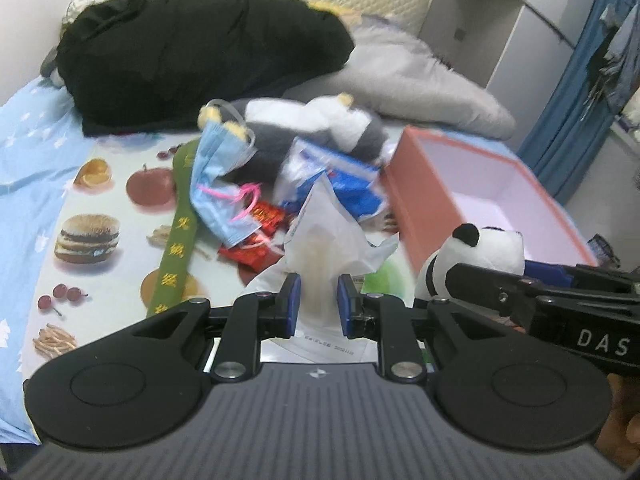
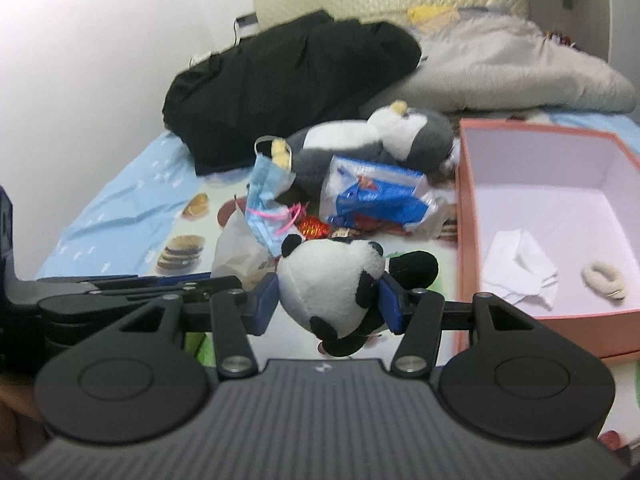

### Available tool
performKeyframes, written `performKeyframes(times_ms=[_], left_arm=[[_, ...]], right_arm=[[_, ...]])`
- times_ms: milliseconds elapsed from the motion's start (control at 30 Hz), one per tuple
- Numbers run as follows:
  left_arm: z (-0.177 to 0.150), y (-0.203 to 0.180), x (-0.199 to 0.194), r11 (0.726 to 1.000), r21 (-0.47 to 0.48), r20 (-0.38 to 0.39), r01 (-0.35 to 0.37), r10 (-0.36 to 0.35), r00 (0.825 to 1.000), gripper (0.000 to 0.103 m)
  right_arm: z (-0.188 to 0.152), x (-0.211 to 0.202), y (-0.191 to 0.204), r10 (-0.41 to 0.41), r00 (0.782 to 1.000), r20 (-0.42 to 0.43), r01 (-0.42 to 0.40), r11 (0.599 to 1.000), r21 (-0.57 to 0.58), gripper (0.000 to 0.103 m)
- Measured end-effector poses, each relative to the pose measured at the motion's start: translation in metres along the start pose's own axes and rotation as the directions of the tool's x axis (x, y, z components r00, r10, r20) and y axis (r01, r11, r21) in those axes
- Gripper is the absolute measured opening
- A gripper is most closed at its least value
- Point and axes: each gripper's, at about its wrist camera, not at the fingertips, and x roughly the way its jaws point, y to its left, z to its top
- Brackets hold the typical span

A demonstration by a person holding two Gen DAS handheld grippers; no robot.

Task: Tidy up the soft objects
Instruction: 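Carry the plastic bag in left tool while right tool carries the panda over the box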

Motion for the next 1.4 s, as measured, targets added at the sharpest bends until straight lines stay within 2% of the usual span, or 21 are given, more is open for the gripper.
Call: performKeyframes(times_ms=[133, 367, 700, 933, 1067, 1200, 1267, 1400], left_arm=[[0.005, -0.014, -0.021, 0.999, -0.007, 0.034, 0.039, -0.039, 0.999, 0.024], [0.01, -0.052, -0.04, 0.994, 0.052, 0.062, 0.098, -0.101, 0.993, 0.024], [0.004, -0.109, -0.035, 0.971, 0.119, 0.026, 0.209, -0.213, 0.977, 0.024], [0.02, -0.14, -0.008, 0.953, 0.154, -0.009, 0.26, -0.262, 0.965, 0.024], [0.041, -0.157, 0.014, 0.945, 0.178, -0.013, 0.276, -0.278, 0.961, 0.024], [0.068, -0.176, 0.038, 0.93, 0.211, -0.024, 0.3, -0.302, 0.953, 0.024], [0.083, -0.181, 0.056, 0.918, 0.197, -0.059, 0.345, -0.34, 0.938, 0.024], [0.109, -0.196, 0.1, 0.916, 0.203, -0.129, 0.345, -0.324, 0.937, 0.024]], right_arm=[[0.0, -0.027, -0.008, -0.024, 0.999, 0.045, 0.024, 1.0, 0.014, 0.056], [-0.001, -0.067, -0.027, -0.082, 0.991, 0.106, 0.078, 0.996, 0.042, 0.056], [-0.014, -0.109, -0.061, -0.185, 0.973, 0.141, 0.171, 0.979, 0.107, 0.056], [-0.011, -0.114, -0.091, -0.246, 0.957, 0.155, 0.224, 0.963, 0.147, 0.056], [0.001, -0.107, -0.111, -0.281, 0.946, 0.159, 0.257, 0.954, 0.158, 0.056], [0.017, -0.09, -0.136, -0.297, 0.945, 0.137, 0.273, 0.947, 0.169, 0.056], [0.026, -0.082, -0.151, -0.284, 0.952, 0.118, 0.258, 0.946, 0.198, 0.056], [0.041, -0.058, -0.178, -0.296, 0.953, 0.065, 0.276, 0.936, 0.217, 0.056]])
